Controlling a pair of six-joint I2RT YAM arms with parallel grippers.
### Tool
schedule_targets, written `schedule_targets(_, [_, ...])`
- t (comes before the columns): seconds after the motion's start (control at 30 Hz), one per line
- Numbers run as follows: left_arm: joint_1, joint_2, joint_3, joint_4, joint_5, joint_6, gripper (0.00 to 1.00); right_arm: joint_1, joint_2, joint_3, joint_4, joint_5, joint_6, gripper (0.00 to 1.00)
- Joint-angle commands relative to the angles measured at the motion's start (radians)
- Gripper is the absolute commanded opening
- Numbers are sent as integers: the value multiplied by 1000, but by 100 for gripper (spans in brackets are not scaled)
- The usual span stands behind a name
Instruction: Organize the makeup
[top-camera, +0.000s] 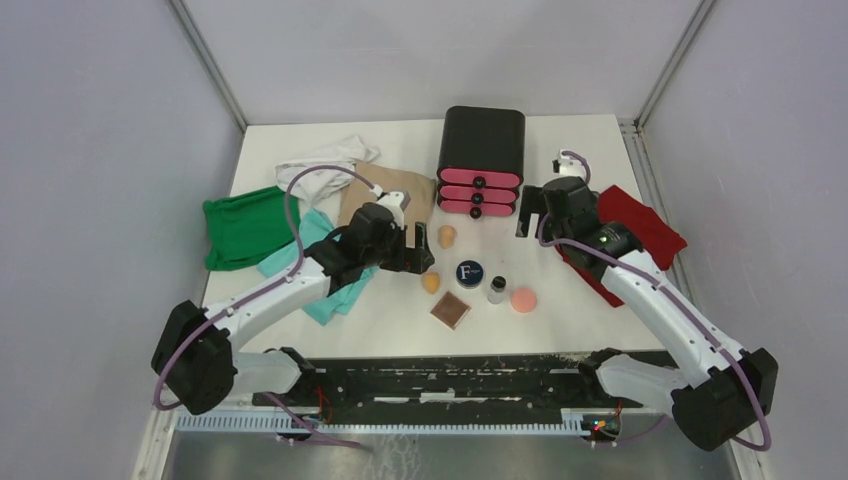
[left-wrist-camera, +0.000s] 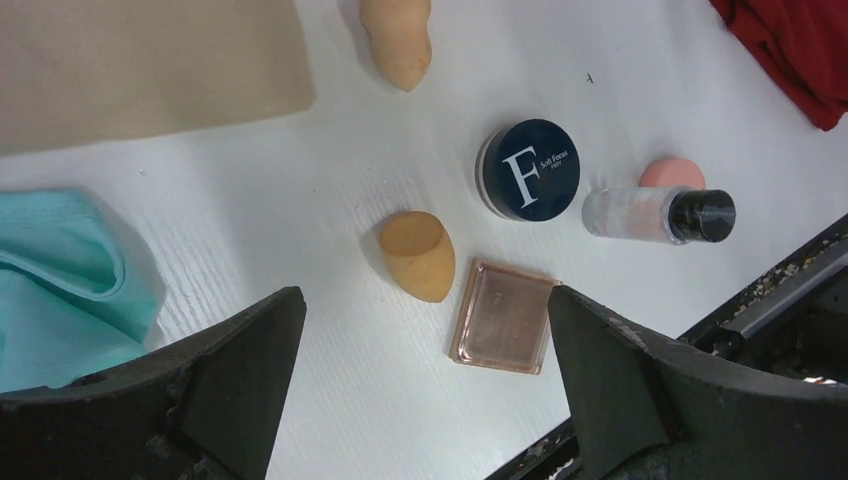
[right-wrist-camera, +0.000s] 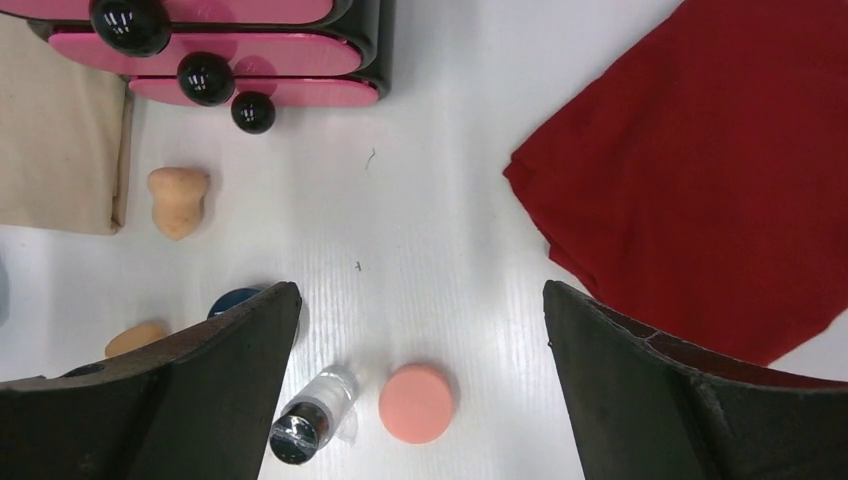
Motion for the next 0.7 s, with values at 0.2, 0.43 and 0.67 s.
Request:
schedule_targets(0.2, [112,290,425,-50,68,-65,99,8,48,25,100,-140,100,100])
schedule_targets(0.43, [201,397,536,-30,158,-175,99,106,188,170,41,11,203,100])
schedule_targets(0.67, [228,259,423,-2,127,-142,99,197,344,321,6,137,286,100])
